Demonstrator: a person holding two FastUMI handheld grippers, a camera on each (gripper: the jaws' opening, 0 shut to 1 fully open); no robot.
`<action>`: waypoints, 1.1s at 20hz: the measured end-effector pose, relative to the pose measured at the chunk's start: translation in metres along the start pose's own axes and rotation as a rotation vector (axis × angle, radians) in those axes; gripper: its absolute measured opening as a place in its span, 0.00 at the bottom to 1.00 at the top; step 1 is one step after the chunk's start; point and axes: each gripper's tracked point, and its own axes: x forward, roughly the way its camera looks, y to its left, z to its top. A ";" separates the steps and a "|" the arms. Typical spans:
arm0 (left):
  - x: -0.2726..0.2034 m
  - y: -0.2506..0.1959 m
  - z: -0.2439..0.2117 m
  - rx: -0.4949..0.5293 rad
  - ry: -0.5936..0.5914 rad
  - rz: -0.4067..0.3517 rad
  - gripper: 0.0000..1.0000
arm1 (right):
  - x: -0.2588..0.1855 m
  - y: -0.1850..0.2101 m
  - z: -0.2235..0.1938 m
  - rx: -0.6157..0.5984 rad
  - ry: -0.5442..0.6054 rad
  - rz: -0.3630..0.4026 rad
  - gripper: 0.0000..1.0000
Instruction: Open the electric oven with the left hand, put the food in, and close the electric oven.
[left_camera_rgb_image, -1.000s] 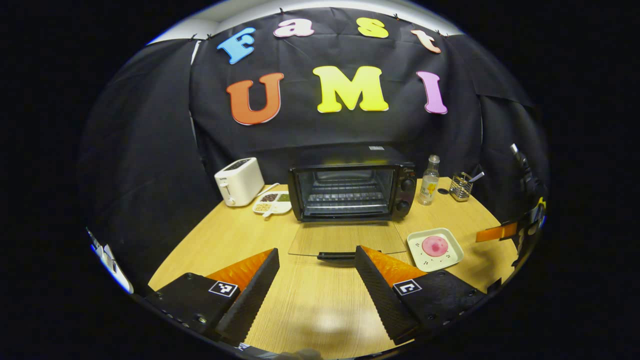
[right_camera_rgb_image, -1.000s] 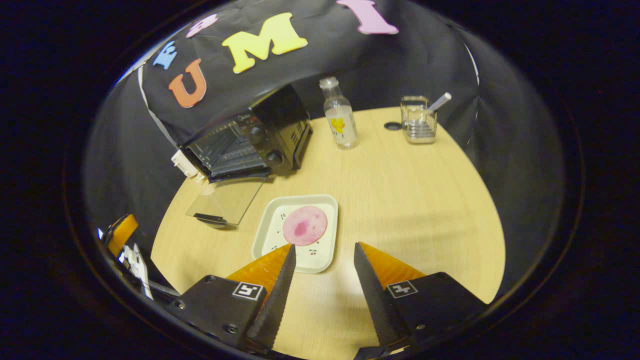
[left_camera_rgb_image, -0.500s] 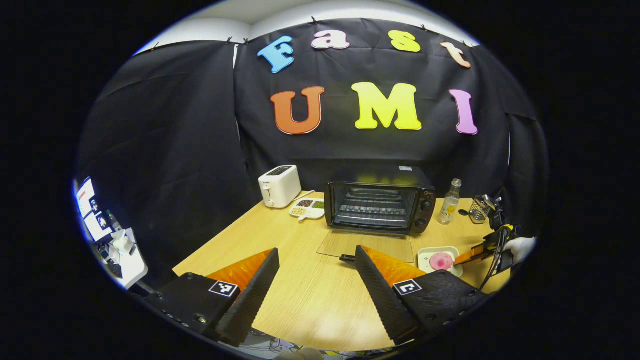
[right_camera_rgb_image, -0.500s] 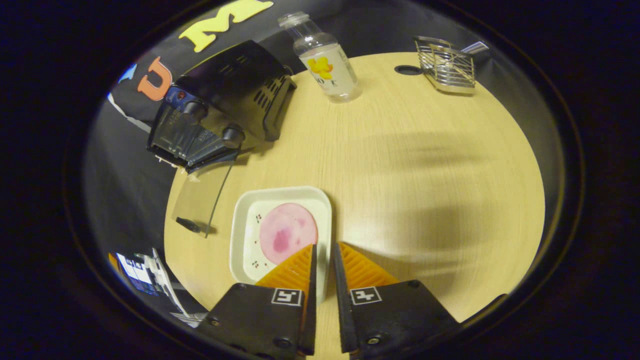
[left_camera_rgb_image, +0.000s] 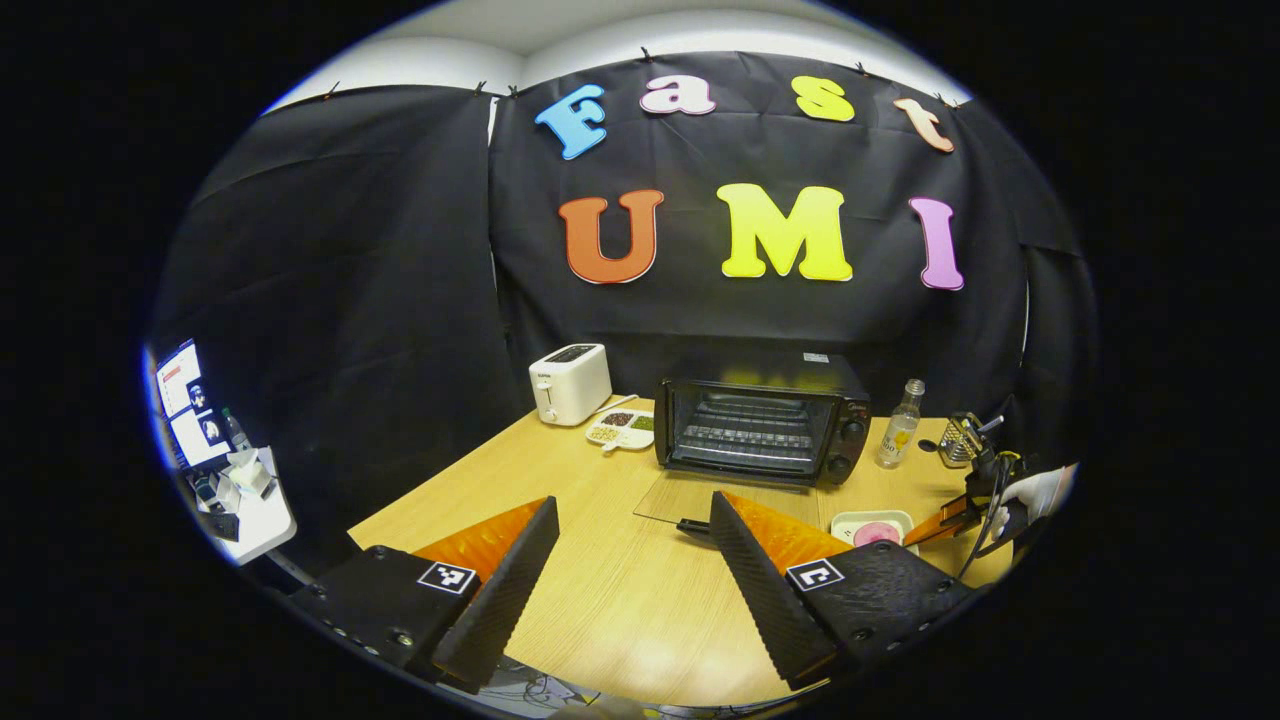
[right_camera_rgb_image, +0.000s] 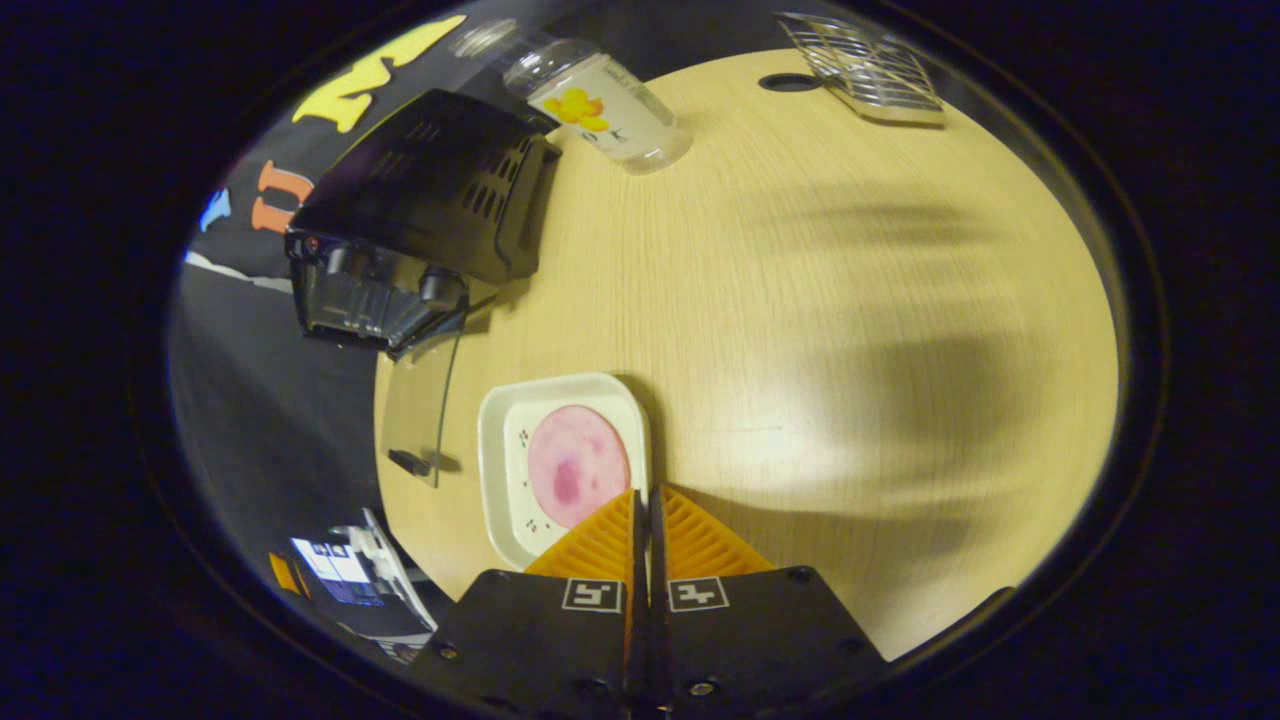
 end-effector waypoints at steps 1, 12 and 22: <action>-0.002 0.001 0.004 0.009 -0.008 -0.005 0.97 | -0.005 0.001 0.000 0.035 -0.037 0.029 0.04; 0.020 0.000 0.040 0.078 -0.046 -0.186 0.97 | -0.043 0.103 -0.021 0.372 -0.350 0.213 0.04; 0.043 0.065 0.047 0.113 -0.053 -0.284 0.97 | 0.035 0.218 -0.039 0.596 -0.526 0.219 0.04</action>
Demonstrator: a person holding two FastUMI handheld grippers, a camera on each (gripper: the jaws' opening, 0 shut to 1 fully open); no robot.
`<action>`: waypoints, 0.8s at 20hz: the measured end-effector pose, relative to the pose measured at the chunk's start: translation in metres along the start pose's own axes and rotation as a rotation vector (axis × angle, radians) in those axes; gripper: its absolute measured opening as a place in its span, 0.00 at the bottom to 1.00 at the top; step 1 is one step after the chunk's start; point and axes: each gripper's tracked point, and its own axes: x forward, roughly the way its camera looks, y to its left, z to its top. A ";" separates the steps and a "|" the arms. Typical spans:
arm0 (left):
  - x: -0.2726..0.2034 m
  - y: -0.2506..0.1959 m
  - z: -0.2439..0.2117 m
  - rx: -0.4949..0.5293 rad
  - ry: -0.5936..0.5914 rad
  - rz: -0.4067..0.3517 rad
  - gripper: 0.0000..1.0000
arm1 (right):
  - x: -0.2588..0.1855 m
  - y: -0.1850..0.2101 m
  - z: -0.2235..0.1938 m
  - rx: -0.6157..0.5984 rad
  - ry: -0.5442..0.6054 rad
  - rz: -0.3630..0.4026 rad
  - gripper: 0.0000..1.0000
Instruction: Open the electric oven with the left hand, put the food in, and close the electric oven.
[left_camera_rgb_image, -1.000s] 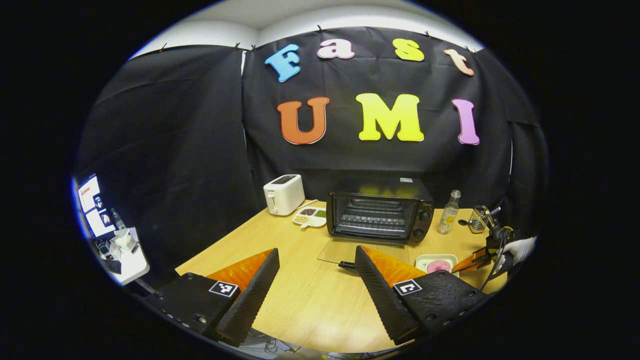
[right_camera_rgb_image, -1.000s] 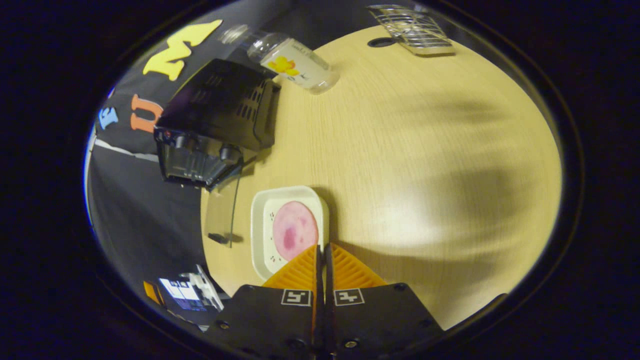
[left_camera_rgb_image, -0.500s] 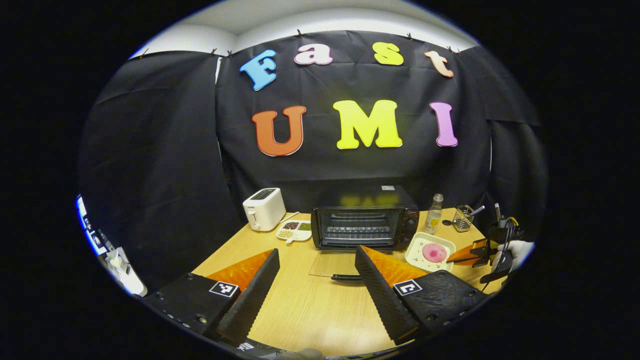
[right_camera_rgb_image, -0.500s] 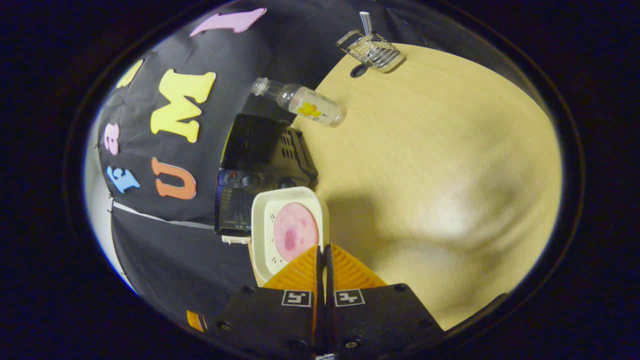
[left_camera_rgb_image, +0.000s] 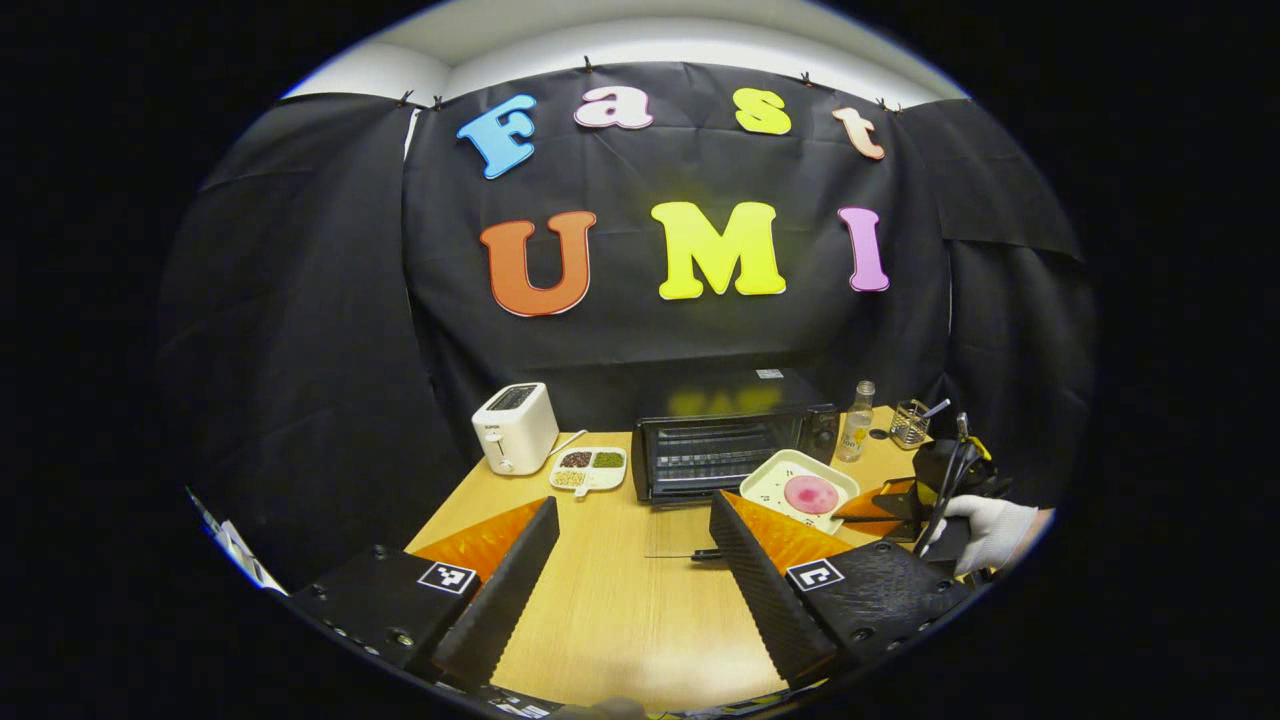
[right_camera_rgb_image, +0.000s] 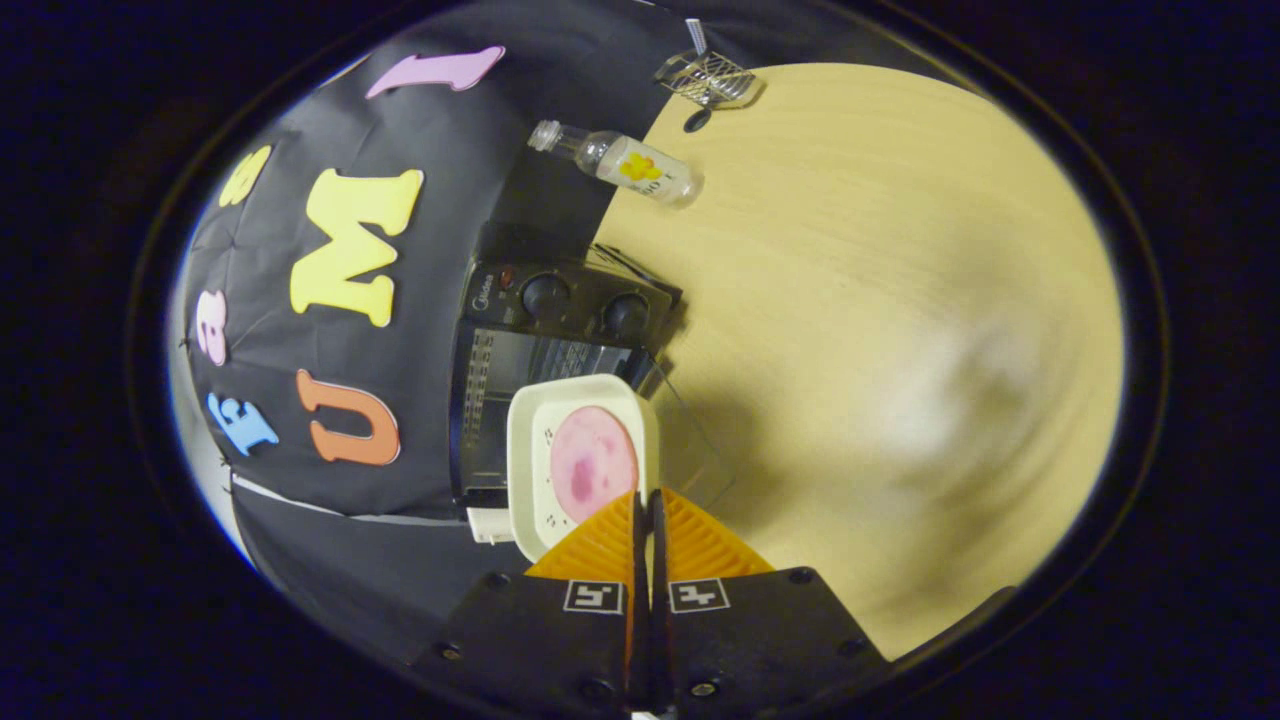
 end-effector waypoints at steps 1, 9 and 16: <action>0.000 0.008 -0.002 -0.002 0.000 0.005 0.97 | 0.007 0.005 -0.014 0.011 0.006 0.002 0.04; -0.005 0.041 -0.016 -0.013 0.037 0.043 0.97 | 0.064 0.022 -0.050 0.040 0.014 -0.028 0.04; 0.009 0.050 -0.019 -0.044 0.048 0.083 0.97 | 0.115 0.048 -0.012 0.021 -0.043 -0.028 0.04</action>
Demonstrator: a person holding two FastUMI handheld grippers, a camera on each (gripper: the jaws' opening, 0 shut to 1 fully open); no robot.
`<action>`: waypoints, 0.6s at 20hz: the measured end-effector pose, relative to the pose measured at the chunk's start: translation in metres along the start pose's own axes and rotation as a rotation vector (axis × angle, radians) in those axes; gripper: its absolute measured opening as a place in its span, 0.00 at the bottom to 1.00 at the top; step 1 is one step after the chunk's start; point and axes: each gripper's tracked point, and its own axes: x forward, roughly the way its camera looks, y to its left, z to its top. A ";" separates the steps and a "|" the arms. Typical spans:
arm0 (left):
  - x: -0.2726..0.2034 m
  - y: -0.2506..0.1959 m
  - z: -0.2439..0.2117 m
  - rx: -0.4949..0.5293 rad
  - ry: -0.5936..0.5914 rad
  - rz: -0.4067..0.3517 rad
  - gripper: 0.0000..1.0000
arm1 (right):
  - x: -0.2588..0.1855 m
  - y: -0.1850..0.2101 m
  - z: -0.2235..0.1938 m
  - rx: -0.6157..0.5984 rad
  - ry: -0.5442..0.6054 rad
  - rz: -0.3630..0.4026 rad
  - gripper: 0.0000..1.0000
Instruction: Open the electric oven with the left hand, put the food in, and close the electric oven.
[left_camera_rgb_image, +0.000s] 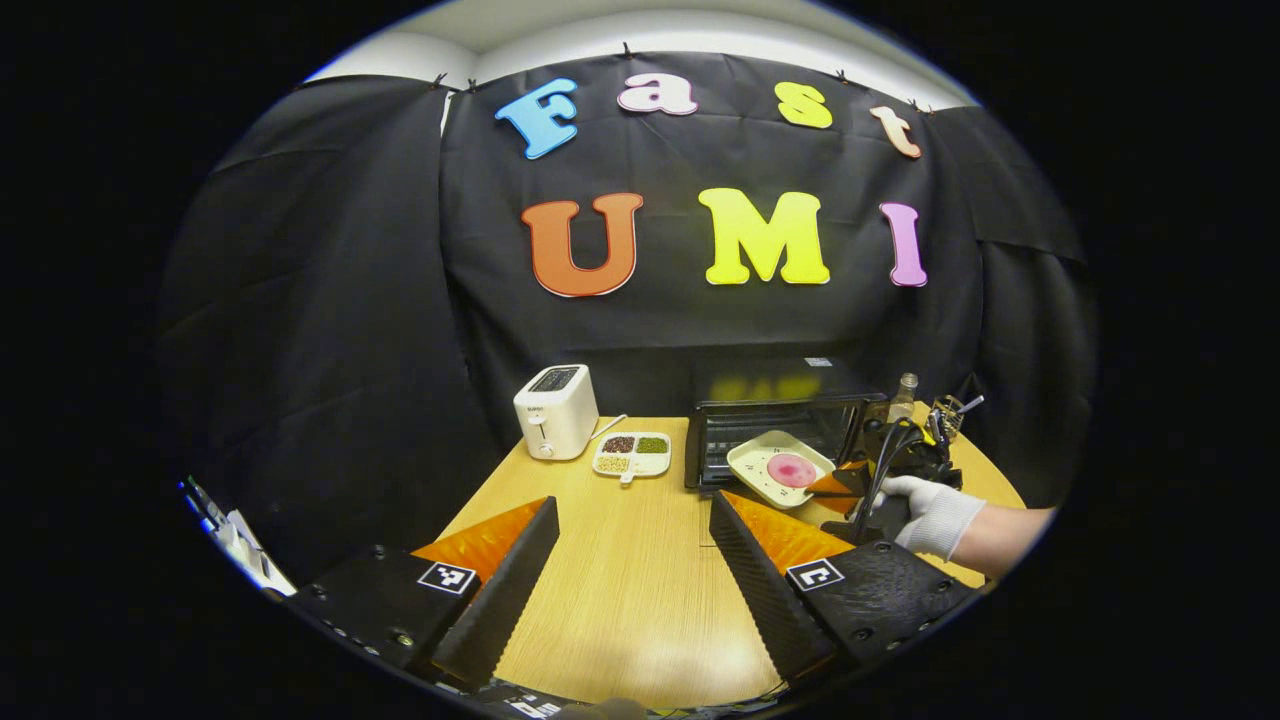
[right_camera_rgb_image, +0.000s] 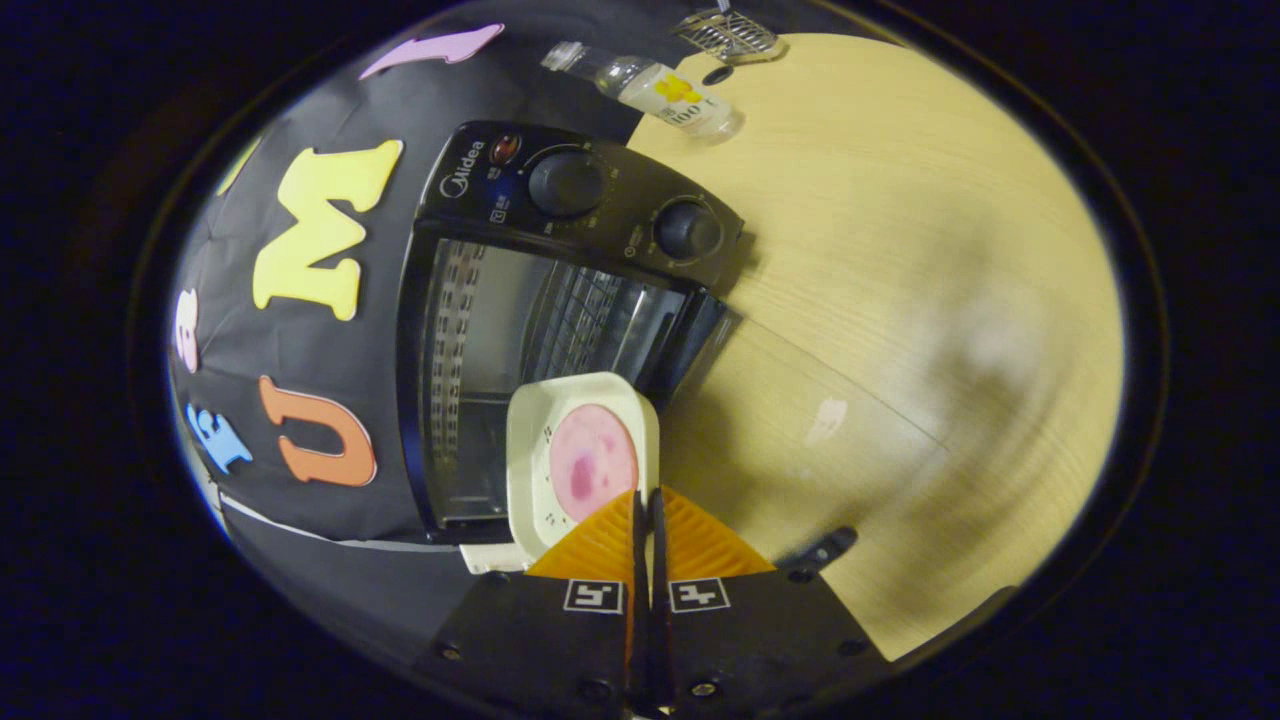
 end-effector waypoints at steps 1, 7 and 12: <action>0.001 0.001 -0.001 -0.005 0.002 0.008 0.97 | 0.007 0.003 0.007 -0.017 -0.014 0.000 0.04; 0.010 0.006 -0.010 -0.020 0.035 0.063 0.97 | 0.046 0.026 0.040 -0.082 -0.067 0.072 0.04; 0.013 0.011 -0.006 -0.012 0.037 0.082 0.97 | 0.057 0.038 0.055 -0.096 -0.091 0.154 0.10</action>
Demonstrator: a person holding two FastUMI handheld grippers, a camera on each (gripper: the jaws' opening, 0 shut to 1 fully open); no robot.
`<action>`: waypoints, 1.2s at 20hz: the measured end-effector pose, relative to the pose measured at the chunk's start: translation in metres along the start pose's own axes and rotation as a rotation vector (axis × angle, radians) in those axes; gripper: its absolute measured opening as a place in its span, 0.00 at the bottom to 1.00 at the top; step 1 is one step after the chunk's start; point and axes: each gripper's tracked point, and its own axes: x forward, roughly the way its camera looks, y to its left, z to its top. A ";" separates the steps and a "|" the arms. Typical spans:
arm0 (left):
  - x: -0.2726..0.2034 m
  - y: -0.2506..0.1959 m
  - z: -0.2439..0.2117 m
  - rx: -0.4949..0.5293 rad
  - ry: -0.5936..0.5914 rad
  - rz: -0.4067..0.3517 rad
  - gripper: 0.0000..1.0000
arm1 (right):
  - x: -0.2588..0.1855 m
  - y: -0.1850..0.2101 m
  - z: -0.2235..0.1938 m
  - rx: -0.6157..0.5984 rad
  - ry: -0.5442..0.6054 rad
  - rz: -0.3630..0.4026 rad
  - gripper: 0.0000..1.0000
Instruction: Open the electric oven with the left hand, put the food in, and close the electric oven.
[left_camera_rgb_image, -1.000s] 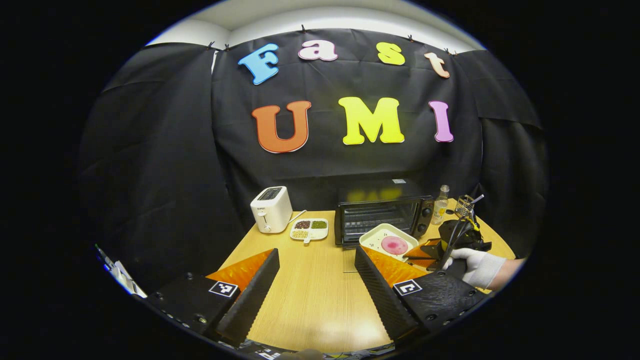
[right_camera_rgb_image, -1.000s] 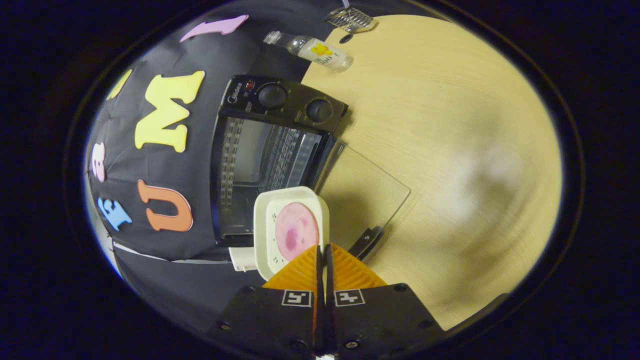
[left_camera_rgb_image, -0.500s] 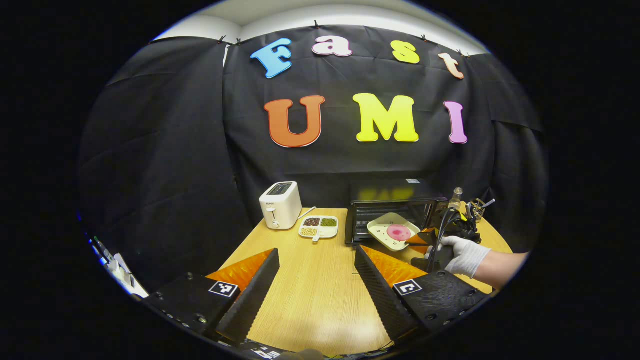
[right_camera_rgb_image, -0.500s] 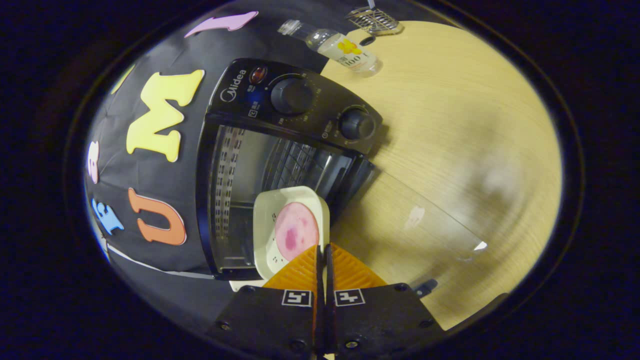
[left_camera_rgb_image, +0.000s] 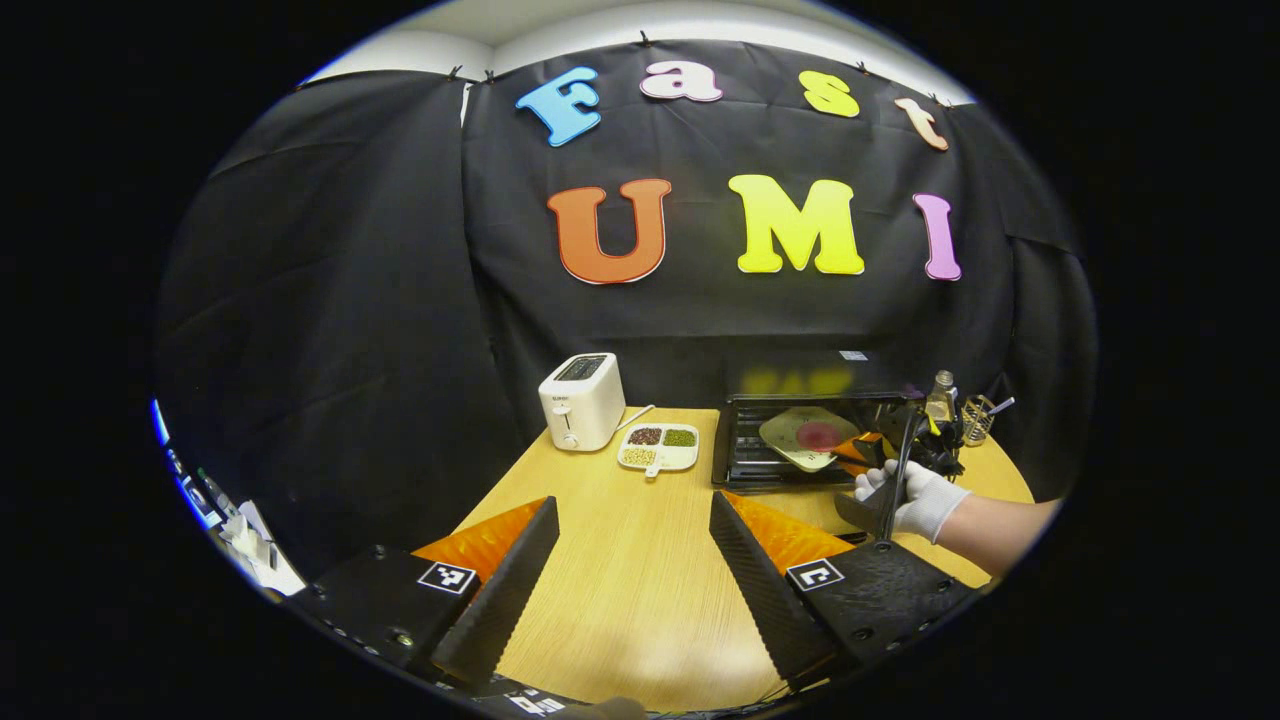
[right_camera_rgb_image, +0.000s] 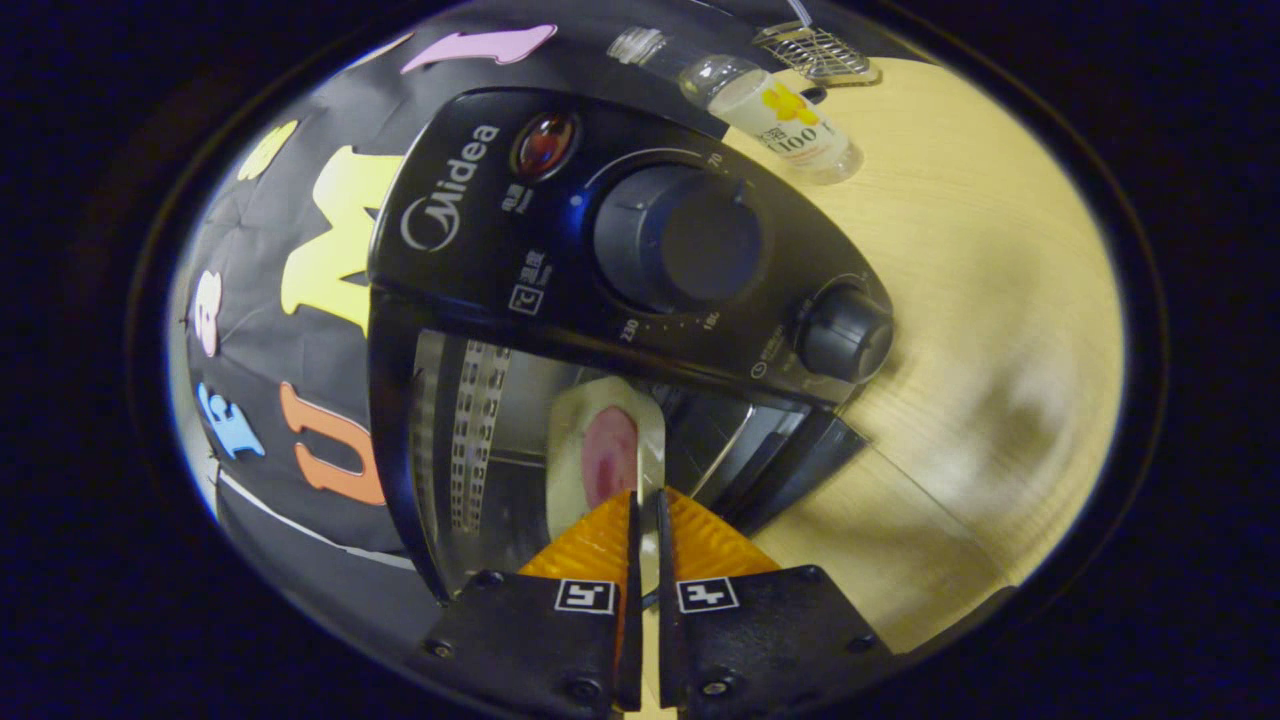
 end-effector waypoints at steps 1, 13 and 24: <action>0.001 0.001 0.000 -0.003 -0.001 0.001 0.97 | -0.002 0.002 0.001 0.001 -0.003 0.021 0.11; -0.003 -0.021 0.010 0.011 -0.070 -0.083 0.97 | -0.103 0.040 0.006 -0.404 -0.010 0.127 0.83; -0.009 -0.103 0.010 0.035 -0.146 -0.194 0.97 | -0.319 0.008 0.089 -0.964 -0.194 -0.006 1.00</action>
